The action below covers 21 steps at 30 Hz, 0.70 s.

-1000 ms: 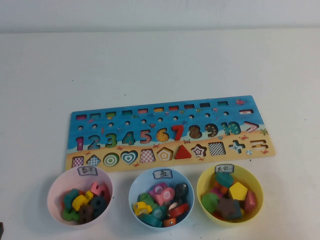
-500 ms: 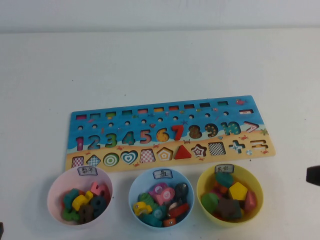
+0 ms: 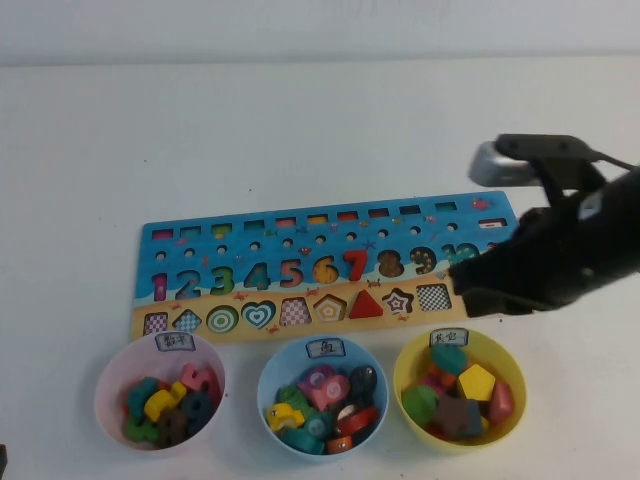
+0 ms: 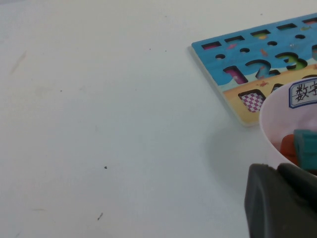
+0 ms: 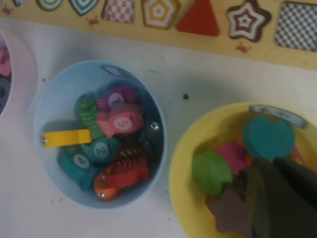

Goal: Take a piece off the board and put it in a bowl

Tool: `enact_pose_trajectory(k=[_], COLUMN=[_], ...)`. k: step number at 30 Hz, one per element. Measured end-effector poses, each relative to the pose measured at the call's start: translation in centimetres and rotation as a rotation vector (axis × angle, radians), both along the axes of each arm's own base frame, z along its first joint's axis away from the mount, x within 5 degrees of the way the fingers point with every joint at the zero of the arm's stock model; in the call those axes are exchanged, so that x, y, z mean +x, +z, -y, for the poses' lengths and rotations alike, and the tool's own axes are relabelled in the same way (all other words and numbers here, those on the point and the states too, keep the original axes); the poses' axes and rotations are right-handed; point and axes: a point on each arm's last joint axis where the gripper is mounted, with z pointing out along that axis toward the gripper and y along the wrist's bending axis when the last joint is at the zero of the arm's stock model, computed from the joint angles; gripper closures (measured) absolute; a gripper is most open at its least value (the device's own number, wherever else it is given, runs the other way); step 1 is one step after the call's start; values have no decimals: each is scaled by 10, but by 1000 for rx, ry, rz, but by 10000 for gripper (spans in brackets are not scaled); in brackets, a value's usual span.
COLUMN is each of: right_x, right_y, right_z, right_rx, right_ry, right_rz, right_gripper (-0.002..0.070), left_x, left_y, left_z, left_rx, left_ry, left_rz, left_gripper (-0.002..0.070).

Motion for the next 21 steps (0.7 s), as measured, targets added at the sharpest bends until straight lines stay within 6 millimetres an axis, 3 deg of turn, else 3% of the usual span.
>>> enact_pose_trajectory(k=[10, 13, 19, 21], right_x=[49, 64, 99, 108], right_y=[-9, -17, -36, -41], right_z=[-82, -99, -116, -121], right_rx=[-94, -144, -230, -238], right_ry=[161, 157, 54, 17], right_rz=[-82, -117, -153, -156], right_gripper=[670, 612, 404, 365], left_x=[0, 0, 0, 0], left_y=[0, 0, 0, 0], left_z=[0, 0, 0, 0], left_rx=[0, 0, 0, 0], left_ry=[0, 0, 0, 0], left_rz=[0, 0, 0, 0], left_gripper=[675, 675, 676, 675])
